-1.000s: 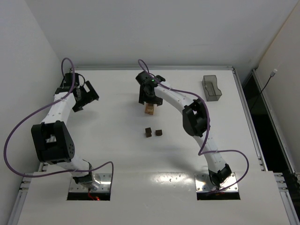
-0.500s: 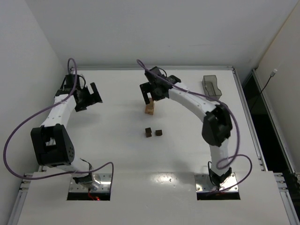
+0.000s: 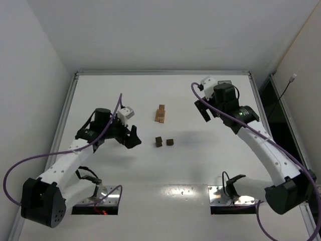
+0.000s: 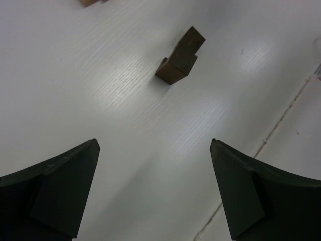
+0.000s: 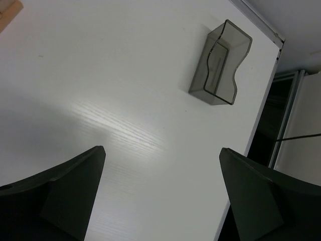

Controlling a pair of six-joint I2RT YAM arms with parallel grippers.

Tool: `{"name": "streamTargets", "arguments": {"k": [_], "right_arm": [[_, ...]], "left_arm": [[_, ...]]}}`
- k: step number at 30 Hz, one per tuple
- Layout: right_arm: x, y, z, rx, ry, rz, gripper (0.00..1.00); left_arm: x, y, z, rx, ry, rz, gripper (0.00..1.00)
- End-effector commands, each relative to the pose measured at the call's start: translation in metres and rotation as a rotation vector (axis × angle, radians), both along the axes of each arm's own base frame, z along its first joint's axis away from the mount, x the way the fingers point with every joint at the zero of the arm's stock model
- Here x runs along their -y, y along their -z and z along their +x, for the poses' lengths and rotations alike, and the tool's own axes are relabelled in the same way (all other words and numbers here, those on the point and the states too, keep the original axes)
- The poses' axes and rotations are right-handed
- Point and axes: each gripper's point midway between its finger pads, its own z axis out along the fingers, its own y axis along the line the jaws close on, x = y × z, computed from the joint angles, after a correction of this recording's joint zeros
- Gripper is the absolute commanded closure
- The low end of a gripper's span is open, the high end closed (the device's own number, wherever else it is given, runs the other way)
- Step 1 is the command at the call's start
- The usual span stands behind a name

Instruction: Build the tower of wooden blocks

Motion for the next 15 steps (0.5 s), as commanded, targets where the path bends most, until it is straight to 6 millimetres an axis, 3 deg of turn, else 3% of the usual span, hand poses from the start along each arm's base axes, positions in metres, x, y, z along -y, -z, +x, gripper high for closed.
{"name": "streamTargets", "arguments": {"k": [1, 2, 4, 5, 8, 12, 15], "right_arm": [[0.002, -0.007, -0.003, 0.030, -0.054, -0.031, 0.05], [0.002, -0.005, -0.006, 0.029, -0.048, -0.021, 0.05], [0.003, -0.005, -0.005, 0.027, -0.039, -0.006, 0.05], [0.002, -0.003, -0.007, 0.016, -0.041, 0.003, 0.05], [0.002, -0.006, -0.004, 0.013, -0.035, 0.017, 0.05], [0.003, -0.003, -0.003, -0.002, -0.034, 0.019, 0.05], [0.002, -0.004, -0.001, -0.005, -0.036, 0.038, 0.05]], "left_arm": [[0.023, -0.009, 0.010, 0.119, 0.163, -0.035, 0.09], [0.030, -0.005, -0.002, 0.102, 0.220, -0.061, 0.09], [0.041, -0.007, -0.006, 0.187, 0.269, -0.098, 0.09], [0.041, 0.013, -0.017, 0.184, 0.279, -0.092, 0.04], [0.051, 0.017, -0.016, 0.294, 0.287, -0.071, 0.03], [0.059, 0.032, -0.011, 0.219, 0.246, -0.079, 0.05], [0.072, 0.030, -0.003, 0.219, 0.224, -0.106, 0.08]]}}
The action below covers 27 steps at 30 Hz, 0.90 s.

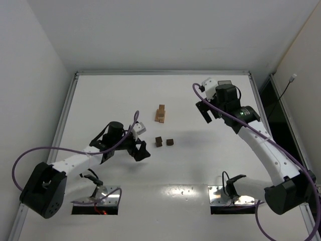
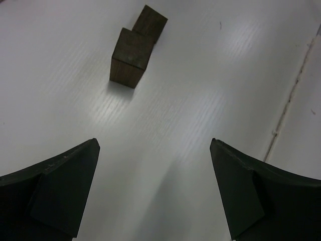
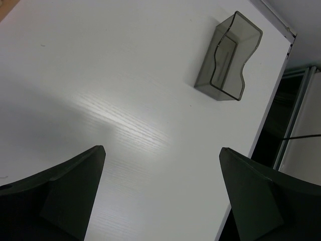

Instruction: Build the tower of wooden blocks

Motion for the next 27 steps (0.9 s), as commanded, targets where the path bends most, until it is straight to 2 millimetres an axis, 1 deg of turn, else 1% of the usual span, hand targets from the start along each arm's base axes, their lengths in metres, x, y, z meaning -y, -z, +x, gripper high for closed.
{"name": "streamTargets", "arguments": {"k": [1, 2, 4, 5, 8, 9, 11, 14, 15, 17, 18, 19, 21, 22, 23, 24, 25, 27], "right_arm": [[-0.005, -0.013, 0.010, 0.024, -0.003, 0.042, 0.05], [-0.005, -0.013, 0.010, 0.024, -0.003, 0.042, 0.05], [-0.006, -0.015, 0.009, 0.021, -0.011, 0.047, 0.05], [-0.006, -0.015, 0.009, 0.021, -0.011, 0.047, 0.05], [-0.006, -0.018, 0.008, 0.021, -0.011, 0.047, 0.05], [-0.006, -0.020, 0.007, 0.018, -0.011, 0.046, 0.05], [-0.006, -0.017, 0.008, 0.009, -0.010, 0.043, 0.05], [-0.008, -0.016, 0.008, 0.007, -0.019, 0.049, 0.05], [-0.009, -0.017, 0.010, 0.007, -0.019, 0.049, 0.05], [-0.009, -0.017, 0.010, 0.006, -0.013, 0.056, 0.05], [-0.009, -0.014, 0.011, -0.003, -0.013, 0.053, 0.05], [-0.011, -0.018, 0.012, 0.005, -0.021, 0.062, 0.05], [-0.012, -0.017, 0.013, -0.005, -0.021, 0.058, 0.05], [-0.012, -0.013, 0.014, -0.015, -0.020, 0.055, 0.05], [-0.013, -0.018, 0.016, -0.005, -0.021, 0.058, 0.05], [-0.013, -0.018, 0.016, -0.005, -0.021, 0.058, 0.05], [-0.013, -0.015, 0.017, -0.013, -0.020, 0.055, 0.05], [-0.013, -0.019, 0.018, -0.005, -0.021, 0.058, 0.05]], "left_arm": [[0.027, -0.028, 0.030, 0.124, -0.011, -0.099, 0.10], [0.027, -0.024, 0.034, 0.113, -0.029, -0.097, 0.11], [0.031, -0.013, 0.033, 0.059, -0.038, -0.097, 0.12], [0.035, -0.003, 0.032, 0.031, -0.033, -0.089, 0.12], [0.036, 0.007, 0.037, 0.022, -0.060, -0.081, 0.12], [0.036, 0.015, 0.035, 0.002, -0.060, -0.069, 0.12], [0.036, 0.017, 0.040, 0.013, -0.071, -0.068, 0.12], [0.035, 0.029, 0.041, 0.000, -0.075, -0.044, 0.12], [0.036, 0.030, 0.044, -0.005, -0.075, -0.041, 0.12], [0.038, 0.027, 0.051, 0.019, -0.078, -0.042, 0.12], [0.040, 0.027, 0.054, 0.020, -0.078, -0.043, 0.12], [0.041, 0.029, 0.057, 0.015, -0.078, -0.039, 0.13], [0.042, 0.034, 0.058, 0.002, -0.079, -0.031, 0.14], [0.044, 0.033, 0.062, 0.005, -0.079, -0.033, 0.16], [0.046, 0.031, 0.066, 0.015, -0.078, -0.039, 0.16], [0.048, 0.038, 0.062, -0.003, -0.070, -0.028, 0.16], [0.050, 0.037, 0.066, -0.001, -0.069, -0.030, 0.17], [0.052, 0.038, 0.069, 0.002, -0.069, -0.031, 0.18]]}}
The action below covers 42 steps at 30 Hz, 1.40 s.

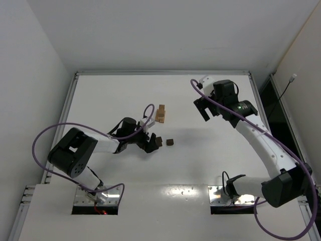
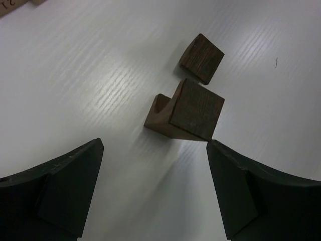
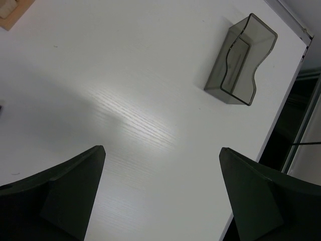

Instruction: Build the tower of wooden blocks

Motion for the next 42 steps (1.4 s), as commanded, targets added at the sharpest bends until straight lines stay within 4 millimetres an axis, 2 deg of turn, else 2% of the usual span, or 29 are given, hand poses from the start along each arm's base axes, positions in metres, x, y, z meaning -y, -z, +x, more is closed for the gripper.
{"name": "streamTargets", "arguments": {"k": [1, 8, 11, 13, 14, 15, 17, 18, 20, 21, 22, 23, 24, 25, 27, 28, 29, 31, 32, 33, 34, 35, 36, 37, 38, 39, 40, 41, 42], "right_arm": [[-0.003, -0.021, 0.008, 0.047, 0.006, 0.035, 0.05], [-0.005, -0.018, 0.009, 0.036, -0.001, 0.038, 0.05], [-0.005, -0.018, 0.009, 0.036, -0.001, 0.038, 0.05], [-0.005, -0.018, 0.009, 0.036, -0.001, 0.038, 0.05], [-0.005, -0.018, 0.009, 0.036, -0.001, 0.038, 0.05], [-0.005, -0.018, 0.009, 0.036, -0.001, 0.038, 0.05], [-0.005, -0.018, 0.009, 0.036, -0.001, 0.038, 0.05], [-0.005, -0.014, 0.007, 0.028, 0.000, 0.035, 0.05], [-0.005, -0.014, 0.007, 0.028, 0.000, 0.034, 0.05], [-0.006, -0.014, 0.007, 0.026, -0.007, 0.040, 0.05], [-0.006, -0.014, 0.007, 0.026, -0.007, 0.040, 0.05], [-0.006, -0.010, 0.006, 0.017, -0.007, 0.037, 0.05], [-0.008, -0.010, 0.006, 0.014, -0.008, 0.049, 0.05], [-0.008, -0.010, 0.006, 0.014, -0.008, 0.050, 0.05], [-0.009, -0.012, 0.004, 0.020, -0.016, 0.058, 0.05], [-0.009, -0.012, 0.004, 0.020, -0.016, 0.058, 0.05], [-0.011, -0.012, 0.004, 0.017, -0.025, 0.065, 0.05], [-0.012, -0.011, 0.001, 0.014, -0.034, 0.073, 0.05], [-0.012, -0.011, 0.001, 0.014, -0.034, 0.073, 0.05], [-0.015, -0.011, 0.001, 0.012, -0.044, 0.080, 0.05], [-0.016, -0.010, -0.002, 0.008, -0.055, 0.089, 0.05], [-0.018, -0.010, -0.002, 0.006, -0.062, 0.095, 0.05], [-0.022, -0.013, -0.005, 0.010, -0.082, 0.113, 0.05], [-0.022, -0.007, -0.008, -0.012, -0.088, 0.112, 0.05], [-0.022, -0.010, -0.009, -0.002, -0.088, 0.115, 0.05], [-0.023, -0.010, -0.010, -0.003, -0.102, 0.115, 0.05], [-0.023, -0.010, -0.009, -0.001, -0.109, 0.107, 0.05], [-0.022, -0.009, -0.012, -0.001, -0.109, 0.107, 0.05], [-0.015, -0.013, -0.011, 0.018, -0.089, 0.082, 0.05]], "left_arm": [[0.016, -0.008, 0.008, 0.058, 0.043, -0.028, 0.18], [0.033, -0.004, -0.001, 0.062, 0.100, -0.025, 0.22], [0.035, -0.001, -0.005, 0.047, 0.105, -0.023, 0.26], [0.038, -0.003, -0.006, 0.056, 0.114, -0.029, 0.33], [0.038, -0.003, -0.006, 0.056, 0.114, -0.029, 0.37], [0.039, -0.005, -0.002, 0.066, 0.107, -0.029, 0.47], [0.038, -0.003, -0.002, 0.060, 0.099, -0.019, 0.59], [0.037, -0.002, -0.003, 0.052, 0.099, -0.014, 0.71], [0.035, 0.001, -0.003, 0.045, 0.091, -0.003, 0.82], [0.035, -0.002, 0.002, 0.051, 0.071, -0.004, 0.93], [0.032, 0.003, -0.001, 0.032, 0.064, 0.015, 0.97], [0.032, -0.001, 0.002, 0.038, 0.054, 0.019, 1.00], [0.031, 0.000, 0.003, 0.023, 0.041, 0.029, 1.00], [0.032, -0.010, 0.011, 0.044, 0.022, 0.031, 1.00], [0.026, -0.016, 0.011, 0.012, 0.003, 0.072, 1.00], [0.031, -0.031, 0.023, 0.030, -0.007, 0.082, 1.00], [0.027, -0.030, 0.012, -0.029, 0.011, 0.133, 1.00], [0.027, -0.043, 0.015, -0.043, 0.040, 0.179, 1.00], [0.036, -0.072, 0.029, -0.004, 0.050, 0.170, 1.00], [0.027, -0.068, 0.018, -0.070, 0.070, 0.232, 1.00], [0.028, -0.076, 0.018, -0.075, 0.099, 0.250, 1.00], [0.038, -0.101, 0.030, -0.054, 0.112, 0.239, 1.00], [0.029, -0.101, 0.019, -0.122, 0.133, 0.296, 1.00], [0.032, -0.108, 0.017, -0.126, 0.174, 0.327, 1.00], [0.042, -0.139, 0.031, -0.083, 0.177, 0.309, 1.00], [0.037, -0.128, 0.018, -0.176, 0.211, 0.377, 1.00], [0.042, -0.133, 0.015, -0.191, 0.241, 0.387, 1.00], [0.052, -0.154, 0.023, -0.158, 0.254, 0.377, 1.00], [0.052, -0.139, 0.006, -0.252, 0.301, 0.445, 1.00]]}}
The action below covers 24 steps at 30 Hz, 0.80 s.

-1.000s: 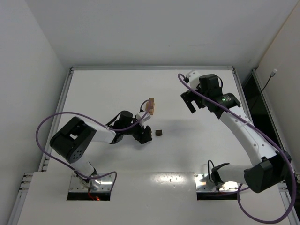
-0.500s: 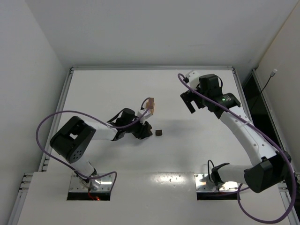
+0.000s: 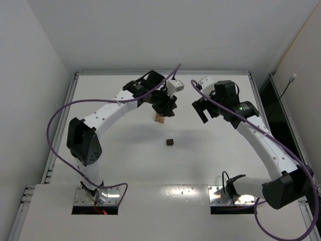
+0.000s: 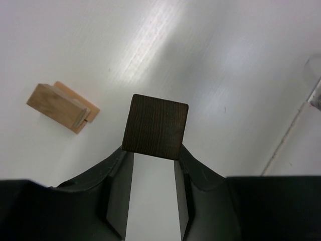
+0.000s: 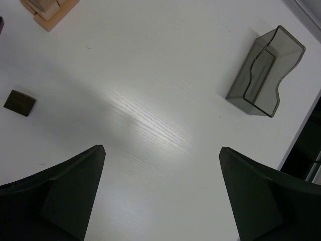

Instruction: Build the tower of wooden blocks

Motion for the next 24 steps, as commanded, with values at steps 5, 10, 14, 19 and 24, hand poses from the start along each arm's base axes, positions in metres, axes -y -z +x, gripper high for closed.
{"name": "streamTargets", "arguments": {"k": [5, 10, 14, 19, 24], "right_arm": [[0.048, -0.033, -0.002, 0.163, 0.183, -0.109, 0.01], [0.090, -0.053, -0.019, 0.260, 0.357, -0.170, 0.00], [0.104, -0.072, -0.031, 0.330, 0.432, -0.166, 0.00], [0.125, -0.093, -0.046, 0.404, 0.541, -0.182, 0.00], [0.132, -0.112, -0.060, 0.476, 0.574, -0.136, 0.00]], "left_arm": [[0.005, 0.035, -0.084, -0.289, 0.220, 0.324, 1.00], [0.018, 0.065, -0.121, -0.337, 0.322, 0.424, 1.00], [0.021, 0.089, -0.131, -0.381, 0.338, 0.483, 1.00], [0.030, 0.129, -0.136, -0.434, 0.353, 0.556, 1.00], [0.040, 0.154, -0.130, -0.441, 0.346, 0.592, 1.00]]}}
